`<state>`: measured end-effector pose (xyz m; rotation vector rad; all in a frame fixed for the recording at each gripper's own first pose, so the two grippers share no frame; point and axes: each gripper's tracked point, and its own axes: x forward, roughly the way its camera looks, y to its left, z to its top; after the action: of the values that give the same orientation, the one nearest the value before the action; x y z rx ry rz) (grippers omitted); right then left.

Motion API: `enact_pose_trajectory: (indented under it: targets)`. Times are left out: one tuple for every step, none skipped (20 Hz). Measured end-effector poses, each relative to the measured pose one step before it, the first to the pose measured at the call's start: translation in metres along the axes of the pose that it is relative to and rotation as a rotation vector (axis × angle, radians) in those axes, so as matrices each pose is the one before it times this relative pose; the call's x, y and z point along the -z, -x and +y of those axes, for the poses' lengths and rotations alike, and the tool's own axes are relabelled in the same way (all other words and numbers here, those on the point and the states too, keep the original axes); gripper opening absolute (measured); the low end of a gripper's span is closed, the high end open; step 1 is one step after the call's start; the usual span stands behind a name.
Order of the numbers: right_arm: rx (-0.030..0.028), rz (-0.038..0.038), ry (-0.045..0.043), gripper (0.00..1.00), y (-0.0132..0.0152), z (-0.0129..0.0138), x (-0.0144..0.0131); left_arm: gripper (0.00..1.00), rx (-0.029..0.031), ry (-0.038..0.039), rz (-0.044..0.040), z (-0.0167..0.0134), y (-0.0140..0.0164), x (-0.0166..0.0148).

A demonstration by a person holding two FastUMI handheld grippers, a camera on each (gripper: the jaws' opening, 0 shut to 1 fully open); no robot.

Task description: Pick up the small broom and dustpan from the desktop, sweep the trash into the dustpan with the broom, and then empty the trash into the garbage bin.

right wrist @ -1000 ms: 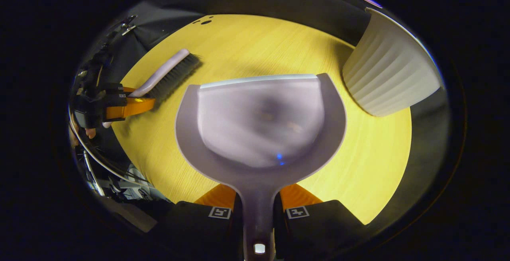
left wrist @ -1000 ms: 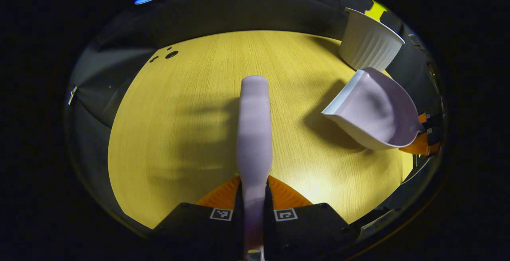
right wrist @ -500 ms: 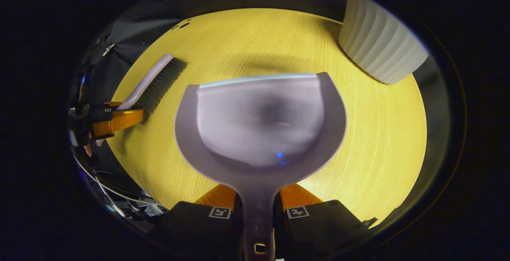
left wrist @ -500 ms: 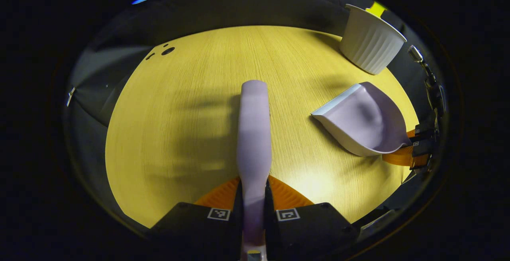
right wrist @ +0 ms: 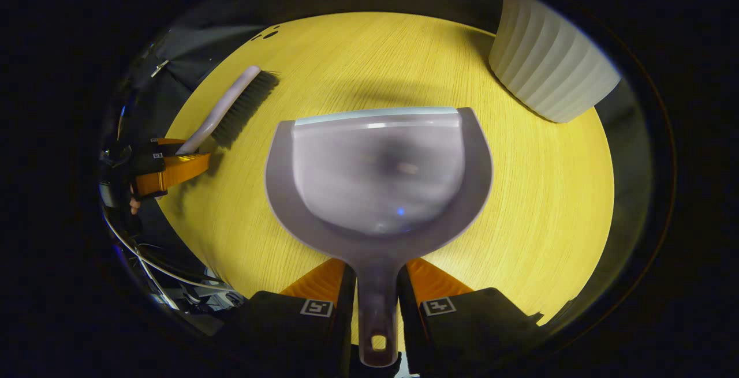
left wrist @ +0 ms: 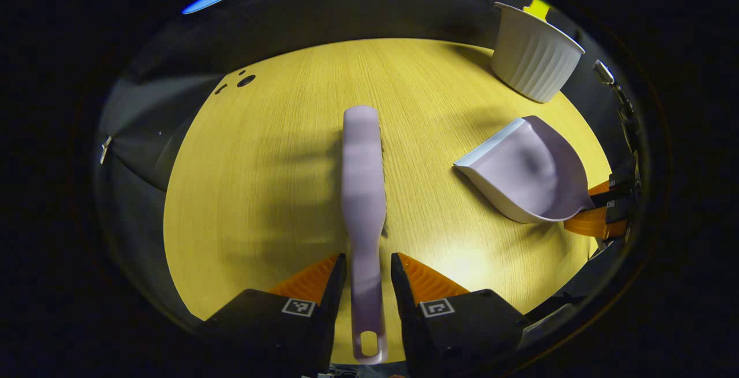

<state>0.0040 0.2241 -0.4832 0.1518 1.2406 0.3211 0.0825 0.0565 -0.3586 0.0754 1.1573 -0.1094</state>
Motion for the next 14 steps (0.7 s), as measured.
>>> enact_pose_trajectory:
  targets:
    - [-0.00614,-0.0123,-0.00406,0.41,0.0086,-0.00094,-0.00224,0.51,-0.00354,-0.00612,-0.0083,0.00034,0.0033,-0.00004]
    - [-0.00611,-0.01049,-0.00128,0.41,0.0075,0.00004,-0.00147,0.51,-0.00209,-0.00601,-0.00937,0.00043,0.0044,-0.00134]
    - [-0.0038,-0.00993,-0.00059,0.41,0.0077,0.00055,-0.00081,0.51,-0.00298,-0.00444,-0.01246,0.00099,0.00476,-0.00209]
    - [-0.00344,-0.01943,-0.00075,0.51,0.009,0.00015,-0.00331,0.51,-0.00095,-0.00264,-0.01164,0.00035,0.006,-0.00218]
    - [-0.00094,-0.03244,-0.00329,0.41,0.01254,-0.00034,-0.00635,0.51,-0.00146,-0.00185,-0.0239,-0.0099,0.01419,-0.00207]
    - [-0.00781,-0.04273,-0.00392,0.4,0.01727,0.00322,-0.0097,0.51,0.00217,-0.00341,-0.02914,-0.00336,0.01188,-0.00708]
    - [-0.00433,-0.02501,-0.00197,0.4,0.00862,0.00151,-0.0069,0.52,0.00215,-0.00094,-0.02264,-0.0012,0.00873,-0.00726]
    - [-0.00466,-0.02764,0.00176,0.41,0.00879,0.00215,-0.00555,0.51,0.00246,0.00296,-0.02626,-0.00226,0.00798,-0.0079]
    - [-0.00107,-0.02779,0.00564,0.4,0.0087,0.00167,-0.00637,0.51,0.00166,0.00727,-0.02719,-0.00212,0.00767,-0.00858]
    - [-0.00104,-0.03426,0.00517,0.4,0.00818,0.00252,-0.00723,0.51,0.00304,0.0091,-0.02807,-0.00224,0.00936,-0.00742]
    - [-0.00064,-0.03459,0.0069,0.4,0.00863,0.0026,-0.00731,0.51,0.00417,0.00885,-0.03277,-0.00231,0.0087,-0.01009]
    - [0.00369,-0.0325,0.00764,0.4,0.00909,0.00102,-0.00653,0.51,0.00142,0.00412,-0.03528,-0.00214,0.00854,-0.00948]
    - [0.00797,-0.03351,0.00957,0.4,0.00801,-0.00002,-0.00809,0.51,-0.00512,-0.00049,-0.03171,-0.0003,0.00836,-0.00898]
    - [0.00851,-0.0324,0.00941,0.41,0.00679,-0.00017,-0.00764,0.51,-0.00911,-0.00573,-0.03443,0.00088,0.00785,-0.00864]
